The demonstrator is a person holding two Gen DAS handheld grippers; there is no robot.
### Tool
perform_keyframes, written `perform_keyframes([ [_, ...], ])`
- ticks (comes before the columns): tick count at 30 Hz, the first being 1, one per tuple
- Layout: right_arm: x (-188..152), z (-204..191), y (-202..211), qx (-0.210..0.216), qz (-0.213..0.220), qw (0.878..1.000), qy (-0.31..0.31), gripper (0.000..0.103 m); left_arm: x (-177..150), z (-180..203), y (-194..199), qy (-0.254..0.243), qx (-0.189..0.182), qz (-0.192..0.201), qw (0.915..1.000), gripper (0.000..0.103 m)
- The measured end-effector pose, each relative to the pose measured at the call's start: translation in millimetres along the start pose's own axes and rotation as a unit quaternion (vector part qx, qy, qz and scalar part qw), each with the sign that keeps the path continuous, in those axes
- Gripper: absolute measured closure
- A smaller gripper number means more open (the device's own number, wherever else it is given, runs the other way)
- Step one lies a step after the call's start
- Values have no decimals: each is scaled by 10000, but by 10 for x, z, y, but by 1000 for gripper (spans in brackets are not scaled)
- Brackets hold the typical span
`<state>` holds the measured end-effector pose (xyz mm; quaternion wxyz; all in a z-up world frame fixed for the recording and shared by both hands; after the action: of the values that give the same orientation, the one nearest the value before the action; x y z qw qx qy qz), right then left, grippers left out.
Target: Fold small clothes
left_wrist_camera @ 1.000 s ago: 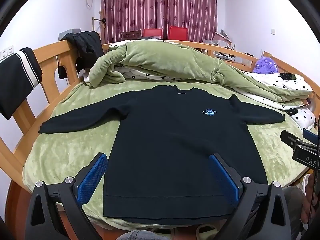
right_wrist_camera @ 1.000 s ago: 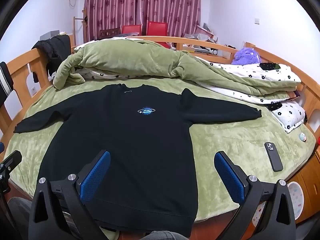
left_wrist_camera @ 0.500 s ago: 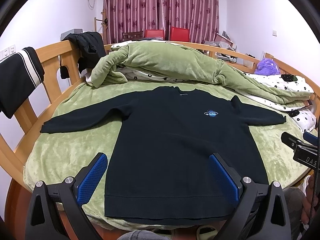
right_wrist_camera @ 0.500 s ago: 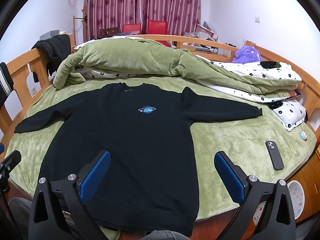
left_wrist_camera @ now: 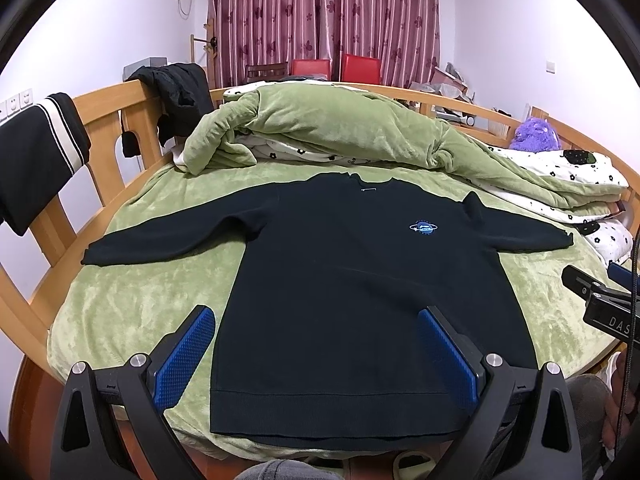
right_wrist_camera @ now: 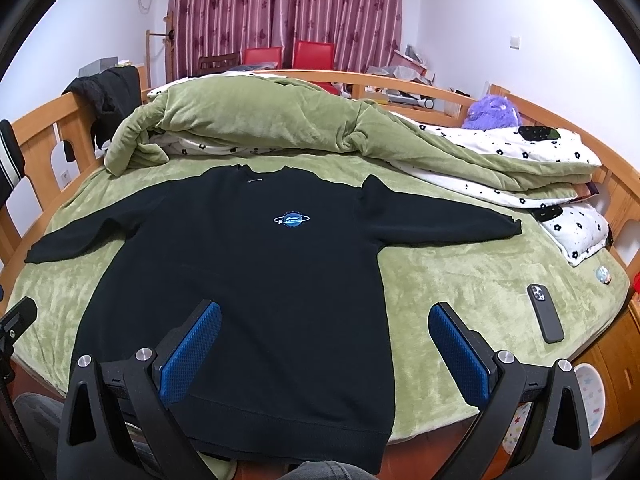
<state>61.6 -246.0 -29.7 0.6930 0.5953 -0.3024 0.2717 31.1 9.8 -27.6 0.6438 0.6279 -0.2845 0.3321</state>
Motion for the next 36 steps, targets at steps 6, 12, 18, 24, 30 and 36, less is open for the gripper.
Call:
perform_keyframes([
  [6,4,0,5,-12,7,10000,25,1,6,-6,0,10,5,9,10000,1],
  [12,38,-9,42,-77,42,9999,87,1,-9,-22,0,16,-23,-20,10000,1],
  [18,44,-23,48,-90,57,9999,98,1,-23,-25,-5,15,-13,-38,10000,1],
  [24,47,-59,69,-107,83,9998,144,1,-22,-35,-5,16,-11,-49,10000,1],
  [30,65,-49,77,-115,106,9998,121,1,-26,-35,-5,27,-24,-51,10000,1],
  [36,67,-54,84,-107,103,9998,127,1,-23,-49,-2,0,-6,-60,10000,1],
])
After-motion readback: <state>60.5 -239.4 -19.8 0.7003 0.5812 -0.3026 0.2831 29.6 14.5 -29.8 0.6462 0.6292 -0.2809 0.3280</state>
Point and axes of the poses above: each gripper's, at about its wrist camera, not at the fingertips, and y roughly against the way its jaws point, z to its right, x to its top, the point moved 4 cm from there along -y, roughly the way its jaws point, and after that the axes turned 3 degrees about y, right-handed, at the moved point
